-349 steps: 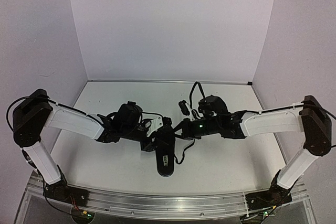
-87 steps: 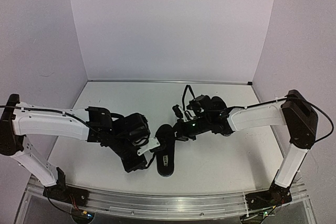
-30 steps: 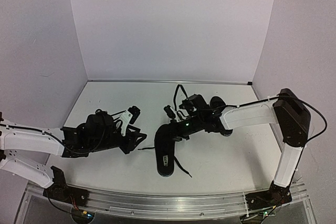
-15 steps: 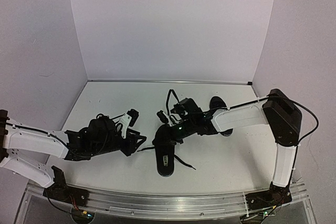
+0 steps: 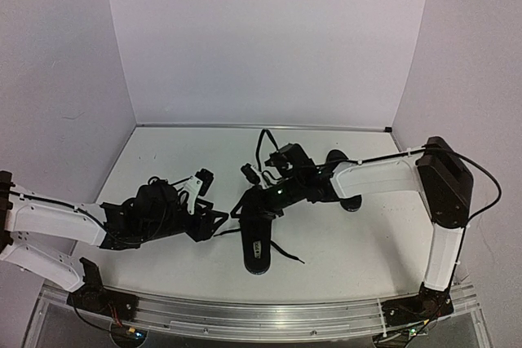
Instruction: Tie the shoes
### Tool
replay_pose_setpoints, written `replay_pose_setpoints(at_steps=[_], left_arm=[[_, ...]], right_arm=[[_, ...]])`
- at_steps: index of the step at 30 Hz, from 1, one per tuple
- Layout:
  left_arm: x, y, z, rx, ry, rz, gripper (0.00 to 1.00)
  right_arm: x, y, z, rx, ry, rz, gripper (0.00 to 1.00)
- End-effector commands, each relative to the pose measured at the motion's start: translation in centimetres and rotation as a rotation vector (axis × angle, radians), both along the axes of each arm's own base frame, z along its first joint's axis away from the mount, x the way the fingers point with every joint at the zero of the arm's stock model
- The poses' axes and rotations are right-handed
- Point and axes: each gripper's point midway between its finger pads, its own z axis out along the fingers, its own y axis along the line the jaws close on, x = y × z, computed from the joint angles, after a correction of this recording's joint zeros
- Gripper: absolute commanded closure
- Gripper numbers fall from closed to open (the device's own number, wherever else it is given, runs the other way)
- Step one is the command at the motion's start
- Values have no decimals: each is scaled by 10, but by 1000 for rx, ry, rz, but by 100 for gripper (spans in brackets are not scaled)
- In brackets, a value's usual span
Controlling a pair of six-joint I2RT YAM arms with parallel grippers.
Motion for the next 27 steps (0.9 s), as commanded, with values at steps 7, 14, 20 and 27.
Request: replay_pose_setpoints(at_steps=[7,14,20,27], left_arm=[[2,-36,20,-88,14,-114,32],[-3,-67,8,-70,70,-231,30],[6,-70,-4,-50,96,-207,46],[12,-63,-10,-61,116,-169,67]], right_arm=[[-11,-20,64,38,-127,41,45],[14,-48,41,-71,-188,4,54],[25,-56,11,-216,-244,37,63],[28,-48,-3,-236,-249,90,68]])
